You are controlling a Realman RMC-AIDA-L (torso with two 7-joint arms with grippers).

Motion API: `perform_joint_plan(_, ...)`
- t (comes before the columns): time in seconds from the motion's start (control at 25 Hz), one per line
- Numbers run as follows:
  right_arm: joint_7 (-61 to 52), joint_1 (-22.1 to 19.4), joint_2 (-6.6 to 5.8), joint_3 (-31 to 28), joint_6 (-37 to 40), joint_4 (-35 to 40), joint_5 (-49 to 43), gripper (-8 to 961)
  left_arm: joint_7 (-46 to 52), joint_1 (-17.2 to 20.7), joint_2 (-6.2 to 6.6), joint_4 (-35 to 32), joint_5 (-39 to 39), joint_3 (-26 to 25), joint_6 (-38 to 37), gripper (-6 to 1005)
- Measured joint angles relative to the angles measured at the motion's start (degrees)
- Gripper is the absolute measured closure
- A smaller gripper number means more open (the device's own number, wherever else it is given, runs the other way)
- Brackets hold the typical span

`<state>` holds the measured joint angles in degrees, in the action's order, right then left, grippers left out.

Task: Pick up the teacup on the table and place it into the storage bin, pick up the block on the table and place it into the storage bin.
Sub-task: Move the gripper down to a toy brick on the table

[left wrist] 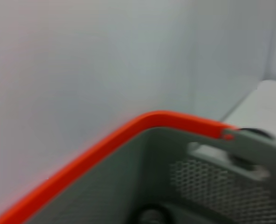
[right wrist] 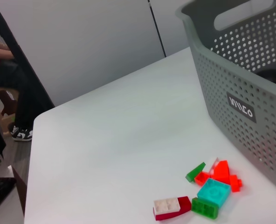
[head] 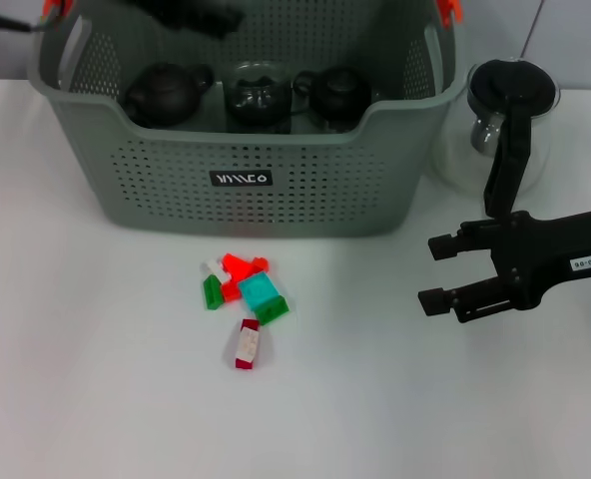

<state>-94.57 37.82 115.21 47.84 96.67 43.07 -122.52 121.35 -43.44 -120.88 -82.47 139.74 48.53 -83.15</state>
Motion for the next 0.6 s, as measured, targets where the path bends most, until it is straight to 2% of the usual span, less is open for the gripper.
perform_joint_plan(0.2, 0.0, 0.0, -0.13, -0.3, -0.1, 0.0, 0.0, 37, 0.4, 5.9, -3.1, -13.4, -5.8, 1.4, -9.4, 114)
perform_joint_plan(0.28, 0.0, -0.1, -0.18, -0.3, -0.2, 0.0, 0.0, 37, 1.7, 8.1, -3.35, -16.9, -7.7, 3.7, -12.5, 114)
perform_joint_plan(0.4, 0.1, -0.2, -0.31, -0.3, -0.5, -0.1, 0.0, 37, 2.5, 10.7, -3.25, -18.9, -10.5, 6.4, -15.5, 114)
perform_joint_plan(0.6, 0.3, -0.3, -0.34, -0.3, -0.7, -0.1, -0.1, 37, 1.8, 13.7, -3.33, -18.2, -12.0, 10.0, -17.5, 114)
